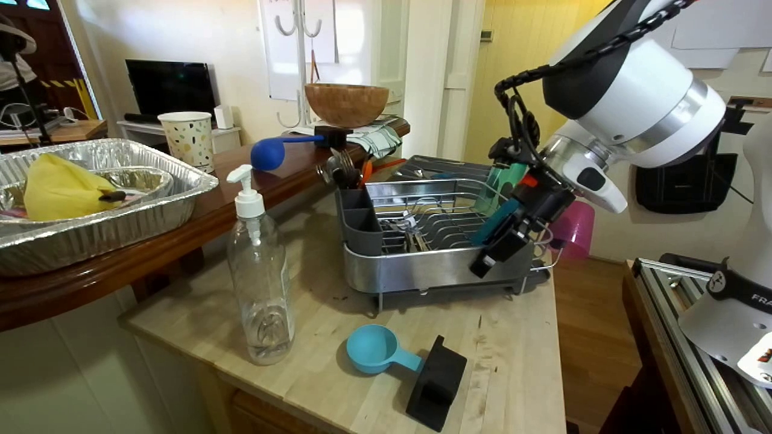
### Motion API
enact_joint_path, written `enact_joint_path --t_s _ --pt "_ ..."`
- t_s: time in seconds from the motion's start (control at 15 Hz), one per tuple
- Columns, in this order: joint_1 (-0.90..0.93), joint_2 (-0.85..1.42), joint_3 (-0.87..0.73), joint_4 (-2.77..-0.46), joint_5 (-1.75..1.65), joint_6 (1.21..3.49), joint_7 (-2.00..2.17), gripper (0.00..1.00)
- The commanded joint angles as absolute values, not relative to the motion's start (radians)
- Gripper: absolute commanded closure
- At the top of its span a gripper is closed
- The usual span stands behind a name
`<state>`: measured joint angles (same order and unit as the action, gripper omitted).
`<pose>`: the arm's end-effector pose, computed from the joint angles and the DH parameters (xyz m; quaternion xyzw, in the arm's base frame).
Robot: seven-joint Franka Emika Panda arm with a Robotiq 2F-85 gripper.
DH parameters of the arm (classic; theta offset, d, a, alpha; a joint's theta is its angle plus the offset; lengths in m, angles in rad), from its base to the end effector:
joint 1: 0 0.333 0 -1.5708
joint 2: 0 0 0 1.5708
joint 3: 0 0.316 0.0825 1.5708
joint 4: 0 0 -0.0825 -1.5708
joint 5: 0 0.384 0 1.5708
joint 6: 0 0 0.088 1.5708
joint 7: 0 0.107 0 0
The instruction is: Turn the left rack to the right
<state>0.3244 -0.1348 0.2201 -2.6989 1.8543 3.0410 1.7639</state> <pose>0.3497 0.1226 0.2732 -0.0495 0.9533 0.1726 0.2427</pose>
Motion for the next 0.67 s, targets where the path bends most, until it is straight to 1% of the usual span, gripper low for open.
enact_joint_path --t_s 0.0,0.2,0.27,0.33,0.4,0.53,0.6 --pt "0.304 -0.203 0.211 -2.711 1.993 3.083 1.733 0.97" --pt "0.276 -0.201 0.228 -2.698 2.013 3.096 1.702 0.96" --pt "0.273 -0.202 0.227 -2.698 2.022 3.091 1.694 0.63" --pt "0.269 -0.194 0.224 -2.691 2.026 3.091 1.689 0.62" --pt "0.266 -0.191 0.224 -2.688 2.047 3.098 1.692 0.57" --pt "0.262 -0.196 0.230 -2.676 2.096 3.133 1.700 0.43" --pt "0.263 -0.199 0.234 -2.669 2.122 3.156 1.704 0.34"
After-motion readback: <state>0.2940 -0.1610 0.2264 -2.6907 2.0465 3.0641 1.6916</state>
